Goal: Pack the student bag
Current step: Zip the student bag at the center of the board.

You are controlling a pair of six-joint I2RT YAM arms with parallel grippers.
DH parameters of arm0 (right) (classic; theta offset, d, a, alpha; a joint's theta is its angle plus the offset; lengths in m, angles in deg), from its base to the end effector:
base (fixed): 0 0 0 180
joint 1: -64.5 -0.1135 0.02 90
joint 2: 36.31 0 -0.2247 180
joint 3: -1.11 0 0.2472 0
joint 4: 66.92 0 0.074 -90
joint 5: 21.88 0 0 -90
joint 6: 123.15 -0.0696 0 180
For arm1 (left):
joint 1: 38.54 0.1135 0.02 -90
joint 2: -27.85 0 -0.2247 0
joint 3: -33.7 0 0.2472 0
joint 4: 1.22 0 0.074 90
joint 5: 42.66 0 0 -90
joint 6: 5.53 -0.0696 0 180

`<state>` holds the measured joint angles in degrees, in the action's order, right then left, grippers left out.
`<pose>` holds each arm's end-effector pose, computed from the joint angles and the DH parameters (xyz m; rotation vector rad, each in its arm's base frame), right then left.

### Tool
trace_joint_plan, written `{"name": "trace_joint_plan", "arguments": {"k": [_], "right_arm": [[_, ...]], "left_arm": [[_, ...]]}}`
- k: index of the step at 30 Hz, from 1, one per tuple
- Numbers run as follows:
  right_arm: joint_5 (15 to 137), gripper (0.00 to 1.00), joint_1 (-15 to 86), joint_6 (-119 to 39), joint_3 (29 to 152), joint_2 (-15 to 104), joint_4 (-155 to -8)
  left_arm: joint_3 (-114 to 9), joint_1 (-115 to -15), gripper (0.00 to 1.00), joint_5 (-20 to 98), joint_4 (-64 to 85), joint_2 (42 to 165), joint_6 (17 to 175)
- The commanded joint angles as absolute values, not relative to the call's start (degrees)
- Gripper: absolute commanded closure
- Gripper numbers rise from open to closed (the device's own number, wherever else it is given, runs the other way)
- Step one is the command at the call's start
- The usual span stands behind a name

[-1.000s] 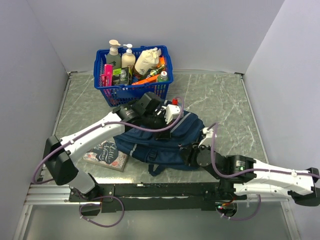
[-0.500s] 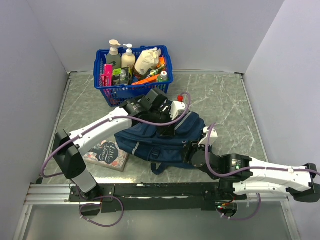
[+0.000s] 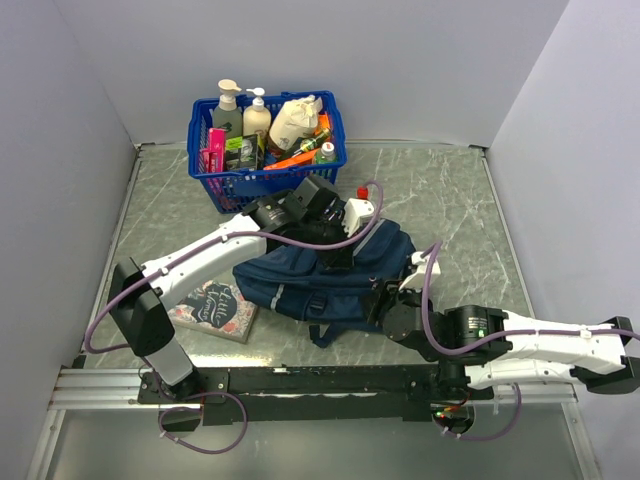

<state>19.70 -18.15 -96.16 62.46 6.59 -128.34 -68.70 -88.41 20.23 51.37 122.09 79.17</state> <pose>0.0744 0.1697 0.2628 0.0456 2.0908 0.5808 0.2196 -0.3098 0.2775 1.3377 2.0313 -0.9253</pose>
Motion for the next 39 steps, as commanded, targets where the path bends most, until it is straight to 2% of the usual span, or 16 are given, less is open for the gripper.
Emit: {"name": "trace_joint_plan", "arguments": {"k": [1,6,15,30,39], "right_arm": [[18.8,0.4,-18.6,-97.6,61.8,7.4,-127.2],[17.1,0.41,-18.3,-98.7,60.0,7.1,-126.8],[15.8,0.45,-14.8,-92.0,53.6,7.0,-116.0],[17.1,0.49,-10.1,-79.9,53.1,8.5,-105.4],[19.3,0.59,-8.7,-79.5,52.7,11.2,-103.8]], "left_arm": [[-70.9,-86.5,0.99,27.7,46.0,122.9,80.1],[-70.2,-86.4,0.99,25.8,45.3,121.6,80.6],[-69.0,-86.4,0.99,24.4,45.5,119.7,81.0],[-66.9,-86.4,0.99,22.0,46.5,118.4,80.6],[-67.8,-86.4,0.99,21.2,46.0,119.0,81.4]]}}
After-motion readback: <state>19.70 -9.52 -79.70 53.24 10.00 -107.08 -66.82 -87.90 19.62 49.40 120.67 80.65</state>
